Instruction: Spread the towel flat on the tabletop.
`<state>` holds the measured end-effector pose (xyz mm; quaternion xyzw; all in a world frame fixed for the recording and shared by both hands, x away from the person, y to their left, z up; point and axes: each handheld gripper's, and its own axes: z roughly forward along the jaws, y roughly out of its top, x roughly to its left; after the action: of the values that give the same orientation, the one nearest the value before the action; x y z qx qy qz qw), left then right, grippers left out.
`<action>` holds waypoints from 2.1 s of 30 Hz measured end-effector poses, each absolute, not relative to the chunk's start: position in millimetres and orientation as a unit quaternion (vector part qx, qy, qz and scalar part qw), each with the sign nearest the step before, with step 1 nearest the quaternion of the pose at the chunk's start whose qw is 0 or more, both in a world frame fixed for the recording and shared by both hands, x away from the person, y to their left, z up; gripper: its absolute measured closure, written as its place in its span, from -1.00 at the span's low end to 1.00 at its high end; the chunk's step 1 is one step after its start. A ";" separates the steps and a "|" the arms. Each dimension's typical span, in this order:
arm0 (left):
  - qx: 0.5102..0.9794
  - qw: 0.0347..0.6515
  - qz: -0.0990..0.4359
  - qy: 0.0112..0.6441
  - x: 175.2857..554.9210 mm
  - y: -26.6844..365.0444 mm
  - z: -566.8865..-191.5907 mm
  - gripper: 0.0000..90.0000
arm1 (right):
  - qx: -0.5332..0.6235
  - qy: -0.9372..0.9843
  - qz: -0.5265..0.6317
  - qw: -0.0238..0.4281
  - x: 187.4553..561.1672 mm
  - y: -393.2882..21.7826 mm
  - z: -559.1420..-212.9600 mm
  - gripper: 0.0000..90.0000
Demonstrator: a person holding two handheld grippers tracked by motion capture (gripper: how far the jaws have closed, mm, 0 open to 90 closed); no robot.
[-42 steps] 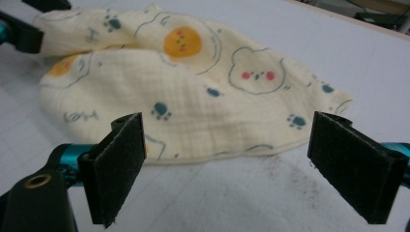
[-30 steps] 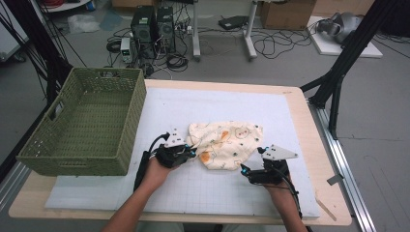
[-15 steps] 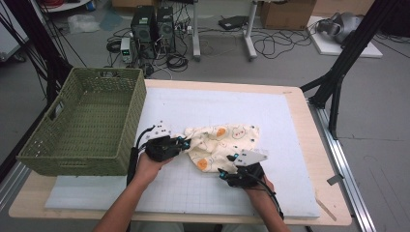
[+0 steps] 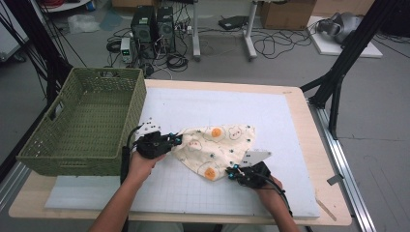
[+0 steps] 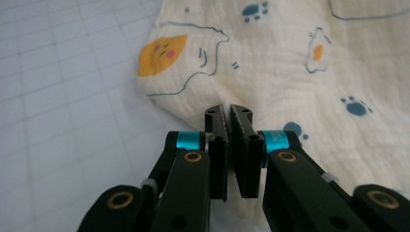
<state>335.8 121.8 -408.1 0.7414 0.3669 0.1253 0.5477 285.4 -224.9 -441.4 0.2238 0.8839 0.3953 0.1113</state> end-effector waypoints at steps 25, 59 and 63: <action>0.744 0.464 0.193 0.441 355.7 114.3 -430.6 -0.02 | 0.288 0.841 0.428 0.164 285.5 -277.9 -425.2 0.27; 0.812 0.426 0.192 0.348 301.0 131.6 -435.1 0.94 | 0.349 0.795 0.457 0.192 272.1 -304.6 -425.7 0.36; 0.808 0.427 0.204 0.351 291.2 145.5 -430.3 0.94 | 0.347 0.806 0.441 0.186 277.8 -288.1 -432.1 0.24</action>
<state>291.2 145.5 -430.3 0.8082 0.3510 0.2036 0.4269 277.8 -288.1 -432.1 0.3467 0.8064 0.4414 0.1862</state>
